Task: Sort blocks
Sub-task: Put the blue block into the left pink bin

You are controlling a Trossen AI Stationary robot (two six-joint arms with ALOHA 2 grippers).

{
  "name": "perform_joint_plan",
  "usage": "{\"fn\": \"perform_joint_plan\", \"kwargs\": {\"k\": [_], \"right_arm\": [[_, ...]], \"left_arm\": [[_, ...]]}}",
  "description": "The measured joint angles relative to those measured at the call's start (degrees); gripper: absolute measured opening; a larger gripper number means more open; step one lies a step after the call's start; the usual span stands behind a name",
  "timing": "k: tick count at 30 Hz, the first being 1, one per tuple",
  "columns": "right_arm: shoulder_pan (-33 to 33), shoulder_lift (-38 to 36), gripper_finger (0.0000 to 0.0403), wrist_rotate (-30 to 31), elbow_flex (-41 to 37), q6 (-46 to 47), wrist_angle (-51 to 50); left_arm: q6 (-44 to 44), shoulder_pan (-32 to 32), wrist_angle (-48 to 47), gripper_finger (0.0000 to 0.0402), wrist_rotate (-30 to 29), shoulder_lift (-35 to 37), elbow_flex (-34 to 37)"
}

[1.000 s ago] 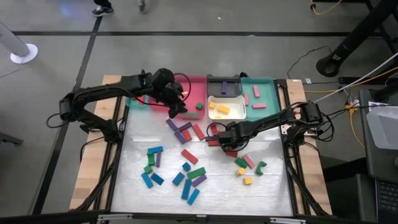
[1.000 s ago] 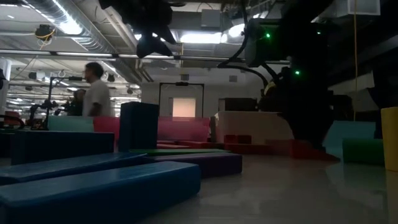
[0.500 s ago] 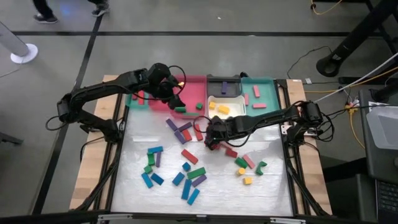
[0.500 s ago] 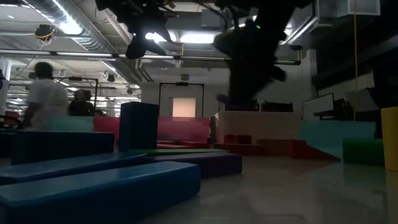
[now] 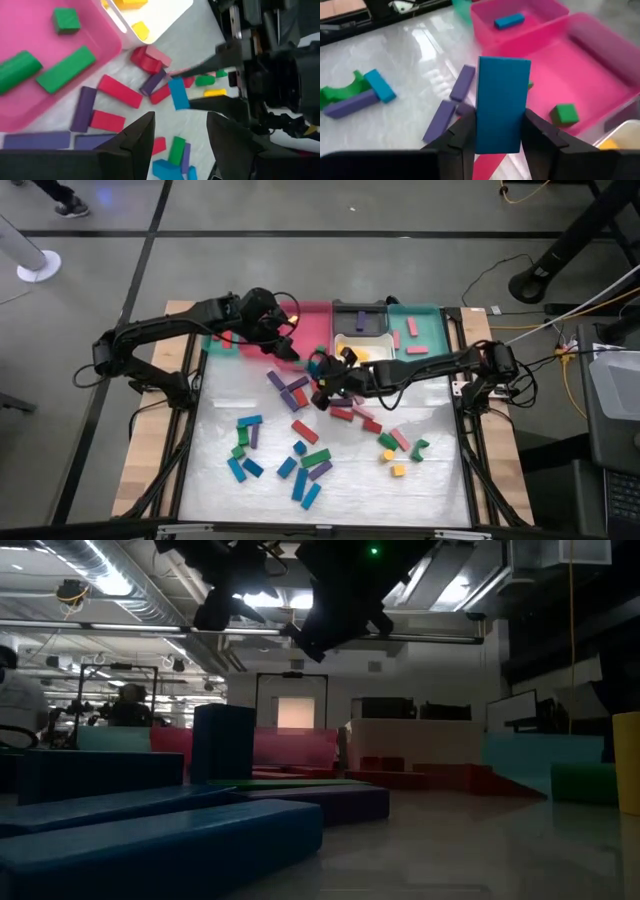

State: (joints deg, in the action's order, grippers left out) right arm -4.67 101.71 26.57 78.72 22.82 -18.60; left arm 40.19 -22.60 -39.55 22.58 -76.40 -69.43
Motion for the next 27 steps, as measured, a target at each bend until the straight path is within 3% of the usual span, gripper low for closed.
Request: {"fn": "perform_joint_plan", "kwargs": {"k": [13,27], "right_arm": [[2.45,-0.04,0.0128,-3.65,0.0,-15.61,10.37],[2.45,-0.06,0.0129,-2.58,0.0,-19.11,13.2]], "left_arm": [[5.95,1.98,1.81,0.0169,-2.46,0.0,0.02],[6.36,1.98,3.74,0.0168,-2.5,-0.03,0.02]]}}
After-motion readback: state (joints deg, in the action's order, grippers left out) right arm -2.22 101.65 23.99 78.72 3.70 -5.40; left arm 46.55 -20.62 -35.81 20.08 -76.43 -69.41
